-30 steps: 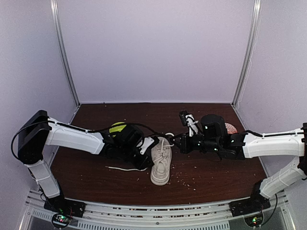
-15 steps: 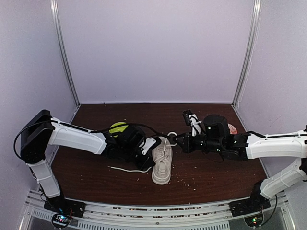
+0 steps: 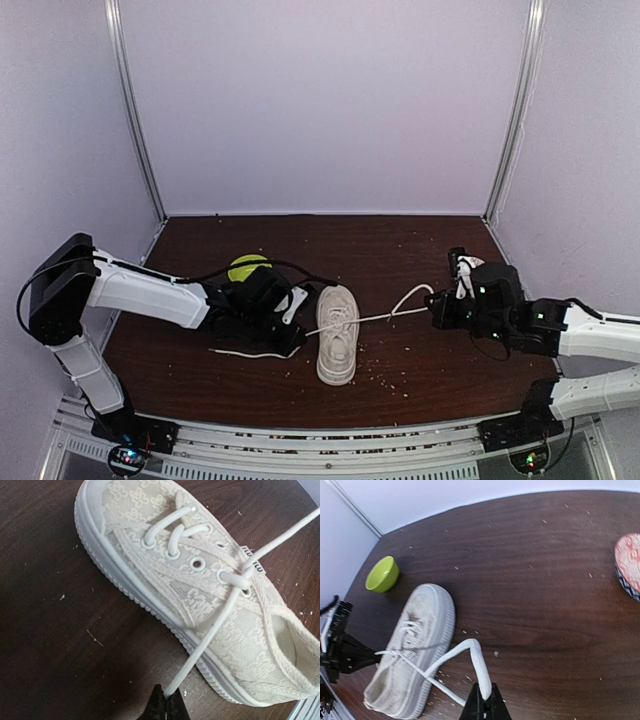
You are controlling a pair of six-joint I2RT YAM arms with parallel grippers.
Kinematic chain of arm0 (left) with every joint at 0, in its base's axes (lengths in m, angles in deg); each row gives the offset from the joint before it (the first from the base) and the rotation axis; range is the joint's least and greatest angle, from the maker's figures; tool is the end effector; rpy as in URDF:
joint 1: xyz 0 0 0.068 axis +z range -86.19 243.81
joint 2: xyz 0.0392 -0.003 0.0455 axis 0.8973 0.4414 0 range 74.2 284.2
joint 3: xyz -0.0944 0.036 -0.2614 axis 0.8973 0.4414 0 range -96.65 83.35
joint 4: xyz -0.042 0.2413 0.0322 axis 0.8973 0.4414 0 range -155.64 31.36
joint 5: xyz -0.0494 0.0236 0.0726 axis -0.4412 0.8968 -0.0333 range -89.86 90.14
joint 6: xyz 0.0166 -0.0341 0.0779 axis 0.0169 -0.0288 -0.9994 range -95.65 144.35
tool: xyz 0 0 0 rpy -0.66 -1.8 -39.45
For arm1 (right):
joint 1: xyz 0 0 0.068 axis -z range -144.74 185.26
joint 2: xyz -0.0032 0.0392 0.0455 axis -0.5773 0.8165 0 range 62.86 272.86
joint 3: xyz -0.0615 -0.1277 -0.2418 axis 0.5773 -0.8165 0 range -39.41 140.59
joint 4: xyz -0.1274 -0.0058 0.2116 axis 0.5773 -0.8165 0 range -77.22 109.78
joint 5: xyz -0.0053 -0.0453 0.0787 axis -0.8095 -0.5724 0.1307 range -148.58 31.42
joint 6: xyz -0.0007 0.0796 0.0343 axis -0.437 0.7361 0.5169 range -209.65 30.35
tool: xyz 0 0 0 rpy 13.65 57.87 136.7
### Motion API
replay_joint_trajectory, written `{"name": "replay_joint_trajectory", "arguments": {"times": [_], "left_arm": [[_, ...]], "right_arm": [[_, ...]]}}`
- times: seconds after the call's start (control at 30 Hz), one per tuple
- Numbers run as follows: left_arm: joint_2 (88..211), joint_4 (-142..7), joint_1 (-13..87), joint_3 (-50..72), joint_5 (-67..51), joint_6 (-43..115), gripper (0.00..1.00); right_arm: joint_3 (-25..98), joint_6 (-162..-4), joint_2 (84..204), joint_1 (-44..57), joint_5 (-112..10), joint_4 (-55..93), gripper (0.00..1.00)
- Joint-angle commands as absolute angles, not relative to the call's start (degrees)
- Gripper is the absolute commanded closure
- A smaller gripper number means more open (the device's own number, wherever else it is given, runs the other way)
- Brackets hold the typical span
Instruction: Tie the shoes
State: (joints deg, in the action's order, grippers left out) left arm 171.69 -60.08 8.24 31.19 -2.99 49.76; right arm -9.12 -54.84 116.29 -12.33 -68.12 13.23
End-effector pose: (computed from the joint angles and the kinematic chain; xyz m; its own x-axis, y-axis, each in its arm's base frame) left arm 0.1969 -0.2947 0.1451 -0.7581 0.3479 -0.5516 0.5731 0.7590 -0.3090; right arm 0.1596 0.1559 0.2225 -0.6346 0.1400 -0.7601 -0.3274 0.8421 0.4285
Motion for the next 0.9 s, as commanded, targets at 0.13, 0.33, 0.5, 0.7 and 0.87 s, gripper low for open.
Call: {"name": "replay_joint_trajectory", "arguments": {"times": [0.13,0.33,0.5,0.7,0.87], "left_arm": [[172.22,-61.29,8.44,33.14,-0.01,54.84,1.00],[170.12,-62.37,8.43,31.23,-0.74,54.86,1.00],[169.18,-64.28,8.44,25.48,-3.94,54.33,1.00],[171.21,-66.54,8.44,22.92,-8.55,54.39,1.00],[171.27,-68.77,8.44,25.11,-9.98,55.41,1.00]], "right_arm": [[-18.84,-45.99,113.07,-10.08,-73.95,9.19,1.00],[-18.57,-48.05,109.47,-9.74,-74.08,7.92,1.00],[-14.85,-53.62,107.03,-9.78,-71.04,7.88,1.00],[-9.44,-56.13,114.22,-9.75,-67.51,11.64,1.00],[2.33,-57.09,130.34,-9.92,-61.63,18.39,1.00]]}}
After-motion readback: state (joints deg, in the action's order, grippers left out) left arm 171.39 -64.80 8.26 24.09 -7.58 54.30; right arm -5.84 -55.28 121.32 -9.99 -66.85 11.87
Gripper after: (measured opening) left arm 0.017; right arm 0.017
